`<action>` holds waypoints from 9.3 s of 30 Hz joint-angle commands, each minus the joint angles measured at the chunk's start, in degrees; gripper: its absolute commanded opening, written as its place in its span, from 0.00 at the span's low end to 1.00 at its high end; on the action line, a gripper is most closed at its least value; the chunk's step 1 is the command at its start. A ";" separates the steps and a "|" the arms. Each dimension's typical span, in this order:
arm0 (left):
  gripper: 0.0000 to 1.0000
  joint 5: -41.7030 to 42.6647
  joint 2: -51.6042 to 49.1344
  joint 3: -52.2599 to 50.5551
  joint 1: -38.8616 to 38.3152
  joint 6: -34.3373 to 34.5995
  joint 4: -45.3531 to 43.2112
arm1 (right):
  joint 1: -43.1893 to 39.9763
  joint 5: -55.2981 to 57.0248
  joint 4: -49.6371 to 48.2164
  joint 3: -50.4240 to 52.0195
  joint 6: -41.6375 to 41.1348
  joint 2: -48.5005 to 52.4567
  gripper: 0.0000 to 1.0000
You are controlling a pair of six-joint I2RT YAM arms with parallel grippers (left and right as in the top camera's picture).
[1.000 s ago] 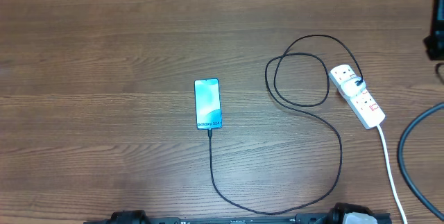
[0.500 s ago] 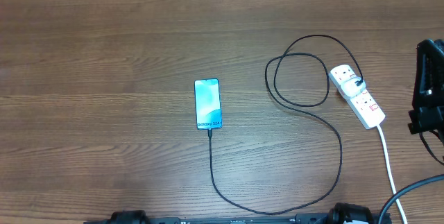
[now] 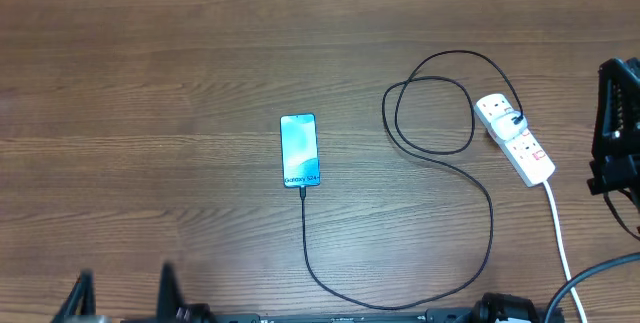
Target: Plug charger to phone and switch on socket
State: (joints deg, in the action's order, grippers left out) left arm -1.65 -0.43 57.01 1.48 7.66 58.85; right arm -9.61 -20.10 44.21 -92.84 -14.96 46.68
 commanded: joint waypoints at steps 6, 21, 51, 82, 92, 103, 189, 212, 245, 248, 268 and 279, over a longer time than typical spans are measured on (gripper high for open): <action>1.00 9.77 0.11 -25.97 0.09 -2.97 -30.03 | 0.22 0.50 -1.01 0.20 0.02 -2.82 0.19; 1.00 10.03 0.11 -52.46 0.09 -2.99 -53.99 | 0.22 0.50 -2.43 0.20 0.02 -3.08 0.23; 1.00 7.04 -0.07 -56.74 0.09 -2.99 -54.82 | 6.19 2.29 -15.26 0.15 0.48 -13.18 0.45; 1.00 7.04 -0.07 -56.74 0.09 -2.99 -54.82 | 7.41 20.65 -17.11 10.49 5.33 -46.21 0.57; 1.00 7.04 -0.07 -56.74 0.09 -2.99 -54.82 | 8.50 16.06 -29.11 16.94 4.50 -46.38 1.00; 1.00 7.04 -0.07 -56.74 0.09 -2.99 -54.82 | 8.92 16.13 -34.16 37.16 4.50 -46.36 1.00; 1.00 7.04 -0.07 -56.74 0.09 -2.99 -54.82 | 8.70 16.83 -39.93 92.41 3.91 -46.47 1.00; 1.00 7.04 0.22 -56.74 1.99 -2.99 -54.82 | 8.70 16.83 -39.98 92.41 3.91 -46.47 1.00; 1.00 7.02 0.20 -56.74 1.99 -2.99 -54.82 | 8.70 16.83 -39.85 92.39 3.91 -46.45 1.00; 1.00 7.02 0.20 -56.74 1.99 -2.99 -54.82 | 8.70 16.83 -39.85 92.39 3.91 -46.45 1.00; 1.00 7.02 0.17 -56.74 1.99 -2.97 -54.82 | 8.70 16.79 -39.85 92.39 8.28 -46.45 1.00; 1.00 7.02 0.17 -56.74 1.99 -2.99 -54.82 | 8.70 16.15 -39.85 92.39 15.69 -46.45 1.00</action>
State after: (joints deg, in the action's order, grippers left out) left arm 5.76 -0.75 0.49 3.11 5.56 3.84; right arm -1.04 -4.05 4.56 -1.06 -2.24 0.84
